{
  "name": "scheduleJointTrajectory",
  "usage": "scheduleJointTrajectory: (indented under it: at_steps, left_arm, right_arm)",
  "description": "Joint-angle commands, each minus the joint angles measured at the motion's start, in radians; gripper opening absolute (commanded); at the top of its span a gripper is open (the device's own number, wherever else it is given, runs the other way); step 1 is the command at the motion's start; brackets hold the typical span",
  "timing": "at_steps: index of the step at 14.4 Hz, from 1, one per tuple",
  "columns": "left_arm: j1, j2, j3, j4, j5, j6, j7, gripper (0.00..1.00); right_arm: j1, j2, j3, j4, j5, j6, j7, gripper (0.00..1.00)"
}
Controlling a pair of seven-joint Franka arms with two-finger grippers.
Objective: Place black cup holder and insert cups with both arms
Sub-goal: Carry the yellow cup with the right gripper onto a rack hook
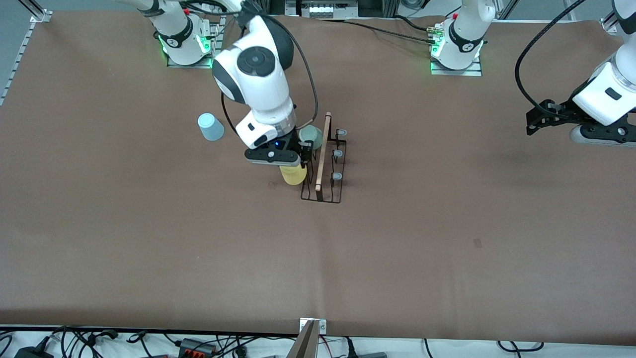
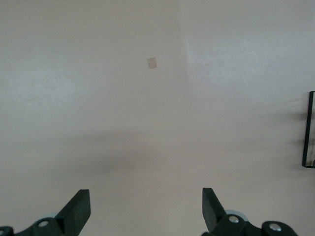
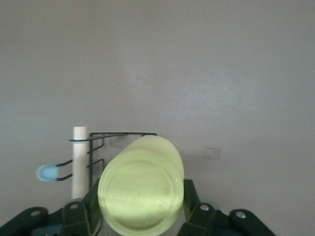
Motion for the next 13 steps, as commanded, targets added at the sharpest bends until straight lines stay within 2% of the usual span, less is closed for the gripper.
scheduleJointTrajectory:
  at_steps: [1, 3, 4, 6, 9, 12, 13]
  left_arm:
    - [0.007, 0.017, -0.01, 0.036, -0.001, -0.024, 0.019, 1.0]
    - [0.007, 0.018, -0.012, 0.036, -0.001, -0.024, 0.019, 1.0]
    - [0.009, 0.018, -0.012, 0.035, -0.003, -0.026, 0.021, 1.0]
    - [0.01, 0.018, -0.01, 0.035, -0.009, -0.026, 0.021, 1.0]
    - [0.01, 0.018, -0.009, 0.035, -0.021, -0.027, 0.021, 1.0]
    - [0.01, 0.018, -0.007, 0.035, -0.021, -0.027, 0.021, 1.0]
    - [0.01, 0.018, -0.009, 0.035, -0.021, -0.029, 0.021, 1.0]
  right_arm:
    - [0.022, 0.046, -0.011, 0.03, -0.029, 0.02, 0.021, 0.0]
    - [0.022, 0.055, -0.011, 0.032, -0.026, 0.031, 0.02, 0.0]
    - [0.022, 0.058, -0.011, 0.032, -0.026, 0.031, 0.02, 0.09]
    - [0.022, 0.081, -0.011, 0.032, -0.021, 0.071, 0.023, 1.0]
    - [0.01, 0.04, -0.014, 0.032, -0.018, 0.073, -0.003, 1.0]
    - [-0.076, -0.092, -0.014, 0.031, -0.003, -0.119, -0.105, 1.0]
    - [-0.125, -0.15, -0.014, 0.029, 0.034, -0.197, -0.184, 1.0]
